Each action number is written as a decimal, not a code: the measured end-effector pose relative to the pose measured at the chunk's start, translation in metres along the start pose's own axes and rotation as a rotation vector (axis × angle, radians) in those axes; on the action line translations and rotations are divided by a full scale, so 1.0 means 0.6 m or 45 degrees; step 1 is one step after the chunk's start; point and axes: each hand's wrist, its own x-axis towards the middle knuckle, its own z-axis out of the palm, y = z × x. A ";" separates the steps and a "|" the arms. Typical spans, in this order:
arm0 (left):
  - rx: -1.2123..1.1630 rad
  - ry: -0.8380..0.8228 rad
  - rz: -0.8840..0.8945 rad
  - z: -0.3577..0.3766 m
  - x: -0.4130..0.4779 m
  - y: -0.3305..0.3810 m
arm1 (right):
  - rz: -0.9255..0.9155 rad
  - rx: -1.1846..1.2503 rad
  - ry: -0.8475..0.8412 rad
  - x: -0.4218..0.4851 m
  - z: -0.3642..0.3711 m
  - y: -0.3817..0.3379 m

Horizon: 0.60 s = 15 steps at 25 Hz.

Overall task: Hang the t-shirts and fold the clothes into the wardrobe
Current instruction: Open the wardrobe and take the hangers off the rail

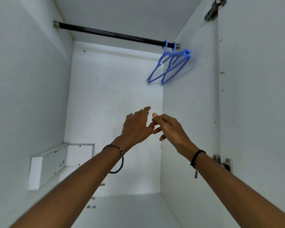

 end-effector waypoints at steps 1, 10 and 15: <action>-0.020 -0.018 -0.001 0.010 0.029 -0.006 | -0.014 -0.022 0.018 0.029 -0.007 0.006; -0.223 -0.042 0.094 0.129 0.201 -0.012 | -0.092 -0.107 0.156 0.227 -0.048 0.064; -0.210 0.006 0.092 0.155 0.303 0.004 | -0.157 -0.199 0.298 0.316 -0.075 0.082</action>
